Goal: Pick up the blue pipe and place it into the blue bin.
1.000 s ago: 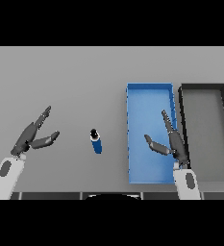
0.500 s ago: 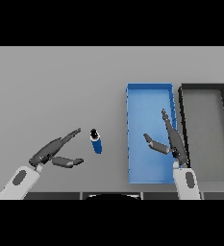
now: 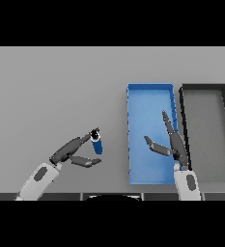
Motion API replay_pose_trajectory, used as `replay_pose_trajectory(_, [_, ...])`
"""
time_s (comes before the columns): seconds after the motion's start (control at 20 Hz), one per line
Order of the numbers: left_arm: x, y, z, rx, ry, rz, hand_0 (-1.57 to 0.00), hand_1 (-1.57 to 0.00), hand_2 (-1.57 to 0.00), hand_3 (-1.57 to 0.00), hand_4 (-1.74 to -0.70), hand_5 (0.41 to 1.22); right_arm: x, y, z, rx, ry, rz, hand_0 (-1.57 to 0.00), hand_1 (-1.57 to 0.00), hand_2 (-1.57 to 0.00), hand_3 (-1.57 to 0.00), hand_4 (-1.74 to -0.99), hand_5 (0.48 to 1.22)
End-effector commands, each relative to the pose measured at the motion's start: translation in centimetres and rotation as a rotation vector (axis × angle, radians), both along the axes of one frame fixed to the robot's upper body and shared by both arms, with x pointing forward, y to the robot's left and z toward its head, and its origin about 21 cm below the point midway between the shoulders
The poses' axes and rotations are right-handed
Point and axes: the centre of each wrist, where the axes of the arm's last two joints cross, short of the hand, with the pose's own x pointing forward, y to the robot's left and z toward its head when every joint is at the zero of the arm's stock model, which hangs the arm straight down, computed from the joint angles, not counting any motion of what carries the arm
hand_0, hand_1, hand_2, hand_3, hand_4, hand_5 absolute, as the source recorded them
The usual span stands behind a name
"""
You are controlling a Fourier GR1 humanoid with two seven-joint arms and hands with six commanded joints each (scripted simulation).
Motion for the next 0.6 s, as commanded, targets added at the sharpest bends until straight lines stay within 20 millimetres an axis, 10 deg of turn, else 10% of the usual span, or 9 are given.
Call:
replay_pose_trajectory(0.0, [0.1, -0.8, -0.3, -0.024, 0.000, 0.008, 0.00, 0.00, 0.00, 0.00, -1.13, 0.487, 0.0, -0.2, -0.3, 0.000, 0.013, -0.005, 0.00, 0.00, 0.00, 0.00, -1.205, 0.554])
replay_pose_trajectory(0.55, [1.3, -3.8, -3.5, -0.158, 0.054, 0.025, 0.00, -0.04, -0.17, -0.11, -1.18, 0.601, 0.0, -0.4, -0.2, -0.014, 0.011, -0.017, 0.00, 0.00, 0.00, 0.00, -1.186, 0.554])
